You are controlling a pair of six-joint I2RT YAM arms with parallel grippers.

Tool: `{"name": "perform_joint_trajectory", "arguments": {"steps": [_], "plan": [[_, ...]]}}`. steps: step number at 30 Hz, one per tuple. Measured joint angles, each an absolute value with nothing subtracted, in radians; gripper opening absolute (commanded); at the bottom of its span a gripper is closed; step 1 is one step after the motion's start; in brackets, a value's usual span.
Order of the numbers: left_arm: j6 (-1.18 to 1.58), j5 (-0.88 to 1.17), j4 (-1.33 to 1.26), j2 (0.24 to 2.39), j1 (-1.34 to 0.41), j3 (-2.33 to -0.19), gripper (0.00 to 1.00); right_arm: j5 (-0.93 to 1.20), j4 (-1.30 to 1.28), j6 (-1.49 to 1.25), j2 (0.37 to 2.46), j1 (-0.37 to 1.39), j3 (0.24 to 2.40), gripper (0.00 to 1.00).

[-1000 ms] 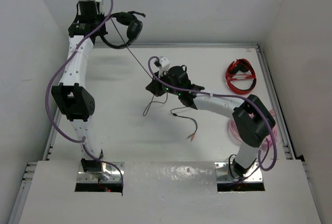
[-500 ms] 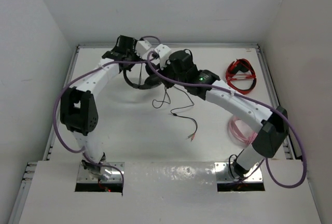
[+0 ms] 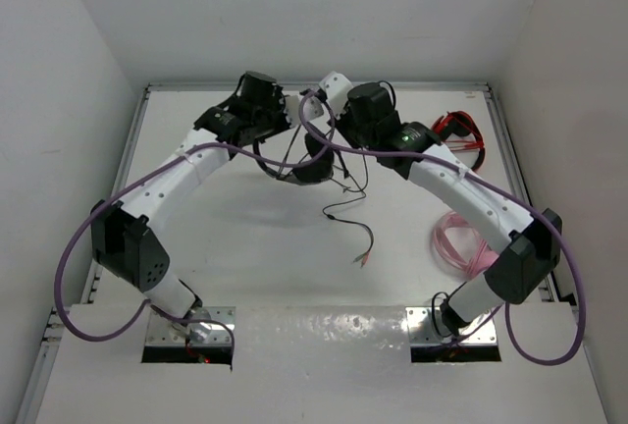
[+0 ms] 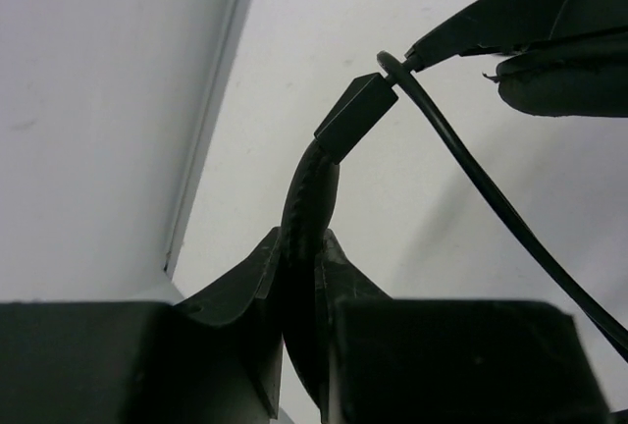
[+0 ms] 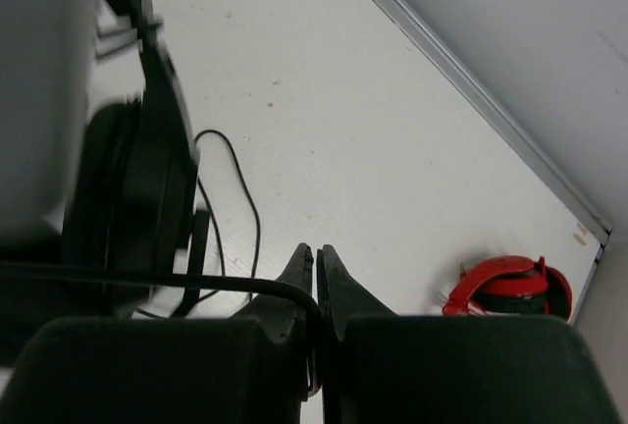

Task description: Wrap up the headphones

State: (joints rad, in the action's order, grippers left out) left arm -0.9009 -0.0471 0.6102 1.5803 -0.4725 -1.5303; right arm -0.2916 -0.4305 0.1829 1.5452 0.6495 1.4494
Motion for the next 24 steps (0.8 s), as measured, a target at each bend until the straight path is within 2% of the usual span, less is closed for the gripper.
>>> {"name": "perform_joint_trajectory", "arguments": {"steps": [7,18,22,24], "plan": [[-0.788,0.054,0.721,1.604,-0.517,-1.618,0.00,-0.169,-0.271,0.170,1.544,0.599,1.431,0.00],[-0.475,0.274,0.843,1.621,-0.510,-1.782,0.00,0.131,0.011,-0.141,1.596,0.484,1.400,0.00],[-0.393,0.291,0.888,1.623,-0.490,-1.809,0.00,0.258,0.117,-0.247,1.628,0.459,1.373,0.10],[-0.358,0.315,0.920,1.623,-0.484,-1.835,0.00,0.309,0.184,-0.296,1.644,0.450,1.348,0.22]]}}
